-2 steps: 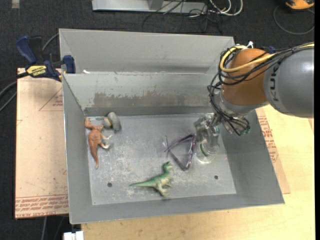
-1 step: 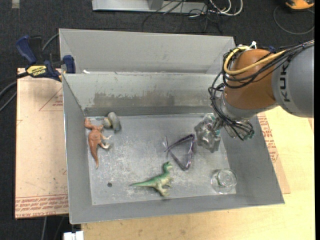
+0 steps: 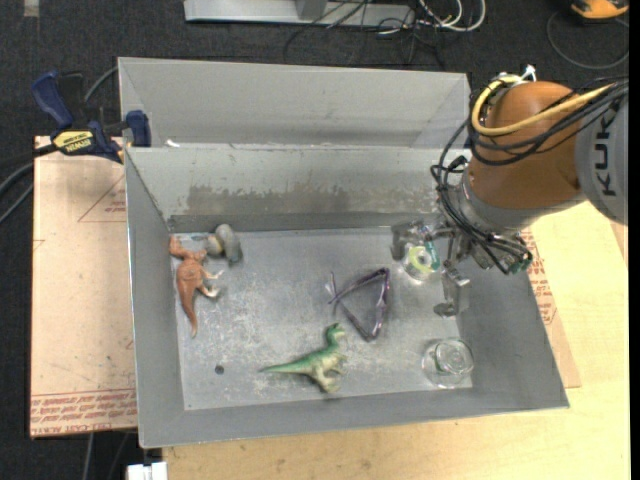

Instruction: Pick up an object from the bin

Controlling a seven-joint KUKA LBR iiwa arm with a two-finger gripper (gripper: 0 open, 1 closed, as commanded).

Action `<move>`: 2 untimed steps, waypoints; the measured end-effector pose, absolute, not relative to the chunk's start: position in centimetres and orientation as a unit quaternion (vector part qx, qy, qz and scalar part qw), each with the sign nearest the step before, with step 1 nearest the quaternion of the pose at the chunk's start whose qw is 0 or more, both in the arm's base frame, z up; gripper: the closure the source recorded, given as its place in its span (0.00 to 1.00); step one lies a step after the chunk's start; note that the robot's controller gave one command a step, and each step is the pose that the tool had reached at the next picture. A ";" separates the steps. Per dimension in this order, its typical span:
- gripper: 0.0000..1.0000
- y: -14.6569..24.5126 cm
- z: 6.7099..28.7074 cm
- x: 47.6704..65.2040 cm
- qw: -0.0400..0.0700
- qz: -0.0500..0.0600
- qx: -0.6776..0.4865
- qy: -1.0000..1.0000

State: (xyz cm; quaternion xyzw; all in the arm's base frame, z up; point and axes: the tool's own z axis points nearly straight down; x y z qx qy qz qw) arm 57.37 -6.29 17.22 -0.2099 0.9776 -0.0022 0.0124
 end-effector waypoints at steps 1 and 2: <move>0.00 -6.3 17.2 57.4 0.012 -0.002 -0.210 0.978; 0.00 -2.7 10.8 56.8 0.014 -0.003 -0.277 0.961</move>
Offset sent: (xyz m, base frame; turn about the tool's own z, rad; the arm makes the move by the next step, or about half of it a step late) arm -0.0107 0.0571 -0.1022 -0.2225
